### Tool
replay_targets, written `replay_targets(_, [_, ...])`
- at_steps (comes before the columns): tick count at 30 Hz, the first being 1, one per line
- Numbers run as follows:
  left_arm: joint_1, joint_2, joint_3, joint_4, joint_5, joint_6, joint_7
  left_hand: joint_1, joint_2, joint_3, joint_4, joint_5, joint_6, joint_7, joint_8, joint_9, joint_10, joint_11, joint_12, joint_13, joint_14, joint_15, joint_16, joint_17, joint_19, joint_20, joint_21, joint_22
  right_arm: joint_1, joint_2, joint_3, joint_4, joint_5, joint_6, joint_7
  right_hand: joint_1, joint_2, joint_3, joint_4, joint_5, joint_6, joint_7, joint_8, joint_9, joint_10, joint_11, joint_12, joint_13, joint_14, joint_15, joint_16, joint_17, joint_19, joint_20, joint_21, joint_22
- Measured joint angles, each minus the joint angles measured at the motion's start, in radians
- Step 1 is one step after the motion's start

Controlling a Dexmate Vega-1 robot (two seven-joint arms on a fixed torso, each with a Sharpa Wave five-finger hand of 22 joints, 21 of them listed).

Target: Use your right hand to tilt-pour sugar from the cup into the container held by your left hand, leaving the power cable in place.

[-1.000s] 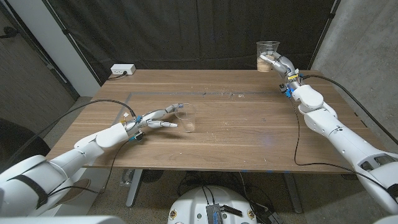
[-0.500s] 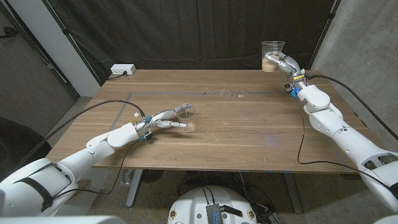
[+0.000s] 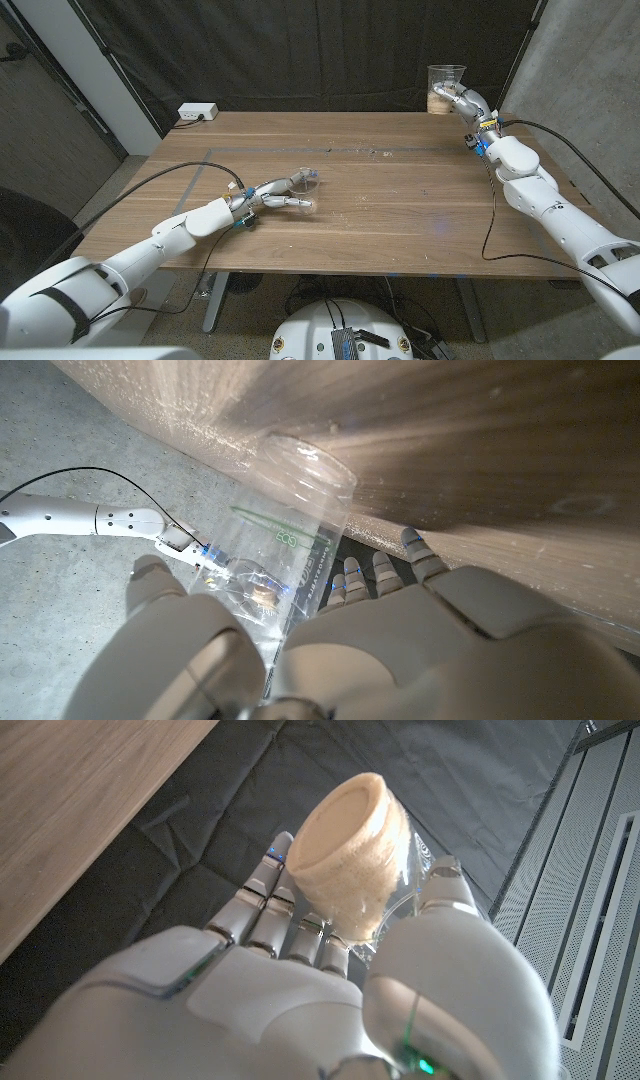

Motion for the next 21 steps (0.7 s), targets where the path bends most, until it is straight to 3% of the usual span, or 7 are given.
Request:
replay_targets(3, [-0.003,-0.011,0.006,0.006,0.0,0.001,0.006,0.011,0.011,0.0,0.0,0.007,0.0,-0.011,0.003,0.004,0.013,-0.013,0.017,0.01,0.023,-0.016,0.007,0.004,0.014,-0.005,0.006,0.0,0.005,-0.001,0.001,0.011,0.005,0.006,0.012,0.0,0.0,0.0,0.0,-0.007,0.002,-0.002,0.0,-0.001,0.0,0.0,0.0,0.0,0.0,0.0,0.0,0.0,0.0,0.0,0.005,0.0])
replay_targets(6, [-0.009,-0.02,0.009,0.021,-0.003,-0.014,0.017,0.04,0.022,0.0,0.0,0.02,0.006,-0.045,0.023,0.016,0.043,-0.042,0.05,0.031,0.072,-0.046,0.026,0.015,0.046,-0.019,0.022,-0.001,0.011,-0.001,0.001,0.027,0.008,0.009,0.018,0.0,0.001,0.0,0.0,-0.008,0.002,-0.002,0.0,-0.001,0.0,0.0,0.0,0.0,0.0,0.0,0.0,0.0,0.0,0.0,0.005,0.0])
replay_targets(7, [-0.021,-0.043,0.017,0.062,-0.005,-0.027,0.023,0.051,0.027,0.0,0.0,0.026,0.013,-0.055,0.03,0.021,0.054,-0.053,0.063,0.039,0.088,-0.056,0.032,0.02,0.058,-0.025,0.026,-0.001,0.014,-0.001,0.001,0.034,0.011,0.016,0.029,0.0,0.001,0.0,0.0,-0.008,0.002,-0.002,0.0,-0.001,0.0,0.0,0.0,0.0,0.0,0.0,-0.005,0.0,0.0,0.0,0.005,0.0])
replay_targets(11, [-0.037,-0.069,0.027,0.117,-0.019,-0.08,0.038,0.089,0.045,-0.004,-0.004,0.037,0.031,-0.087,0.049,0.039,0.095,-0.085,0.106,0.069,0.148,-0.091,0.05,0.038,0.107,-0.06,0.048,0.001,0.023,0.001,0.001,0.051,0.013,0.021,0.038,0.0,0.001,0.0,0.0,-0.008,0.007,0.0,0.0,-0.001,0.0,0.0,0.0,0.0,0.0,0.0,-0.007,0.0,0.0,0.0,0.005,0.0])
replay_targets(12, [-0.051,-0.095,0.036,0.173,-0.026,-0.097,0.043,0.101,0.046,-0.004,-0.004,0.041,0.038,-0.094,0.056,0.043,0.109,-0.09,0.117,0.076,0.162,-0.097,0.055,0.042,0.123,-0.068,0.052,0.001,0.028,0.003,0.0,0.06,0.014,0.024,0.045,0.0,0.001,0.0,0.0,-0.008,0.007,0.0,0.0,-0.001,0.0,0.0,0.0,0.0,0.0,0.0,-0.007,0.001,-0.002,-0.002,0.005,0.0])
replay_targets(17, [-0.075,-0.138,0.058,0.288,-0.056,-0.16,0.064,0.156,0.06,-0.001,-0.007,0.056,0.107,-0.118,0.104,0.066,0.173,-0.118,0.173,0.111,0.26,-0.101,0.088,0.063,0.197,-0.104,0.079,0.0,0.038,0.005,-0.004,0.077,0.015,0.029,0.056,0.001,0.002,0.0,0.0,-0.008,0.013,0.002,0.0,-0.004,0.0,0.0,0.0,0.0,0.0,0.0,-0.007,0.005,-0.004,-0.004,0.005,0.0])
replay_targets(21, [-0.083,-0.16,0.072,0.342,-0.077,-0.205,0.084,0.191,0.061,-0.005,-0.011,0.063,0.159,-0.12,0.138,0.078,0.219,-0.13,0.208,0.131,0.339,-0.104,0.111,0.075,0.249,-0.131,0.099,0.002,0.045,0.005,-0.008,0.087,0.015,0.029,0.061,0.003,0.004,0.0,0.0,-0.008,0.013,0.002,0.003,-0.005,0.005,0.005,-0.008,0.0,0.0,0.0,-0.011,0.005,-0.004,-0.004,0.005,0.0])
